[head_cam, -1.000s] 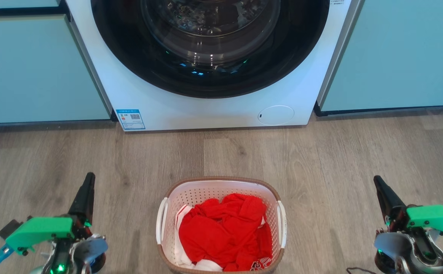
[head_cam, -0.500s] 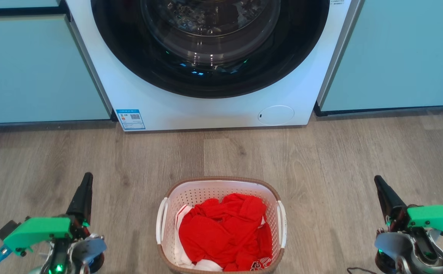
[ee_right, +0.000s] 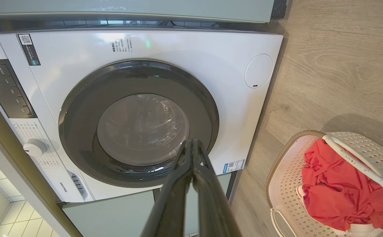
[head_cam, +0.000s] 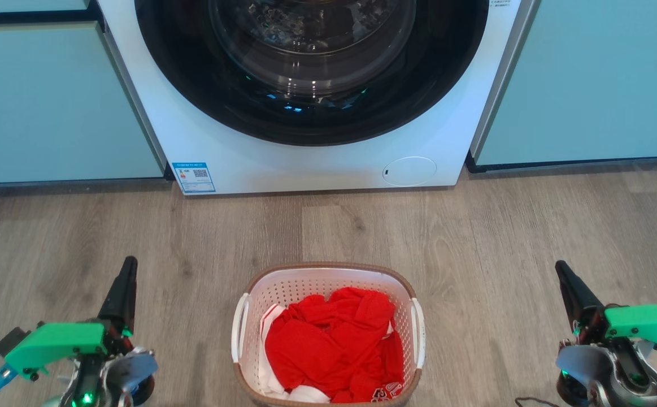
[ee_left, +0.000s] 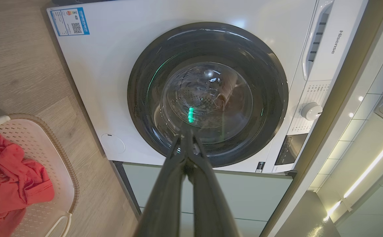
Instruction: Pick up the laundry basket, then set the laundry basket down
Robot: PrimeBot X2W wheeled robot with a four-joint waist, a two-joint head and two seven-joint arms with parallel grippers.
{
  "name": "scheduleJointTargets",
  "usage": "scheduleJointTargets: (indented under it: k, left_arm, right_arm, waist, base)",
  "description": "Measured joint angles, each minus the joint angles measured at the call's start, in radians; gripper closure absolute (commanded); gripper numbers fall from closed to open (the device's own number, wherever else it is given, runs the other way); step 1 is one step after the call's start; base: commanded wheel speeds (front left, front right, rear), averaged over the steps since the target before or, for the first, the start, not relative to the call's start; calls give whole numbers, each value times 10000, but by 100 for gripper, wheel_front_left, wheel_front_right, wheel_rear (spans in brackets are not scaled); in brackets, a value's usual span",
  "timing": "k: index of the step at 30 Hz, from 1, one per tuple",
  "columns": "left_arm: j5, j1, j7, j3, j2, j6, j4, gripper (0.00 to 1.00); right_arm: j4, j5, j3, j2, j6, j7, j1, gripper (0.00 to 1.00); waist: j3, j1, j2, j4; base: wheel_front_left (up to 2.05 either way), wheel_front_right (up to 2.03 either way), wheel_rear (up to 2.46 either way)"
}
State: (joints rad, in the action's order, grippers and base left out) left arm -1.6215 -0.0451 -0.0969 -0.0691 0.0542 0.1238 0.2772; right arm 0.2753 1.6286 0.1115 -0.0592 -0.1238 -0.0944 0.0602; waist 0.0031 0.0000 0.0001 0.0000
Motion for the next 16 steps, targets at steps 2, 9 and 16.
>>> scheduleJointTargets:
  k: [2,9,16]
  left_arm:
    - [0,0,-2,-6,-2,0,0,100]
    - [12,0,-2,-17,-6,0,0,100]
    - [12,-1,-33,-27,-10,0,0,100]
  right_arm:
    - [0,0,6,2,0,0,0,100]
    - [0,-13,23,4,0,-10,0,100]
    - [0,-13,54,10,0,-12,0,100]
  waist:
    - [0,0,0,0]
    - [0,0,0,0]
    - [0,0,0,0]
  base:
    - [0,0,0]
    - [0,0,0]
    - [0,0,0]
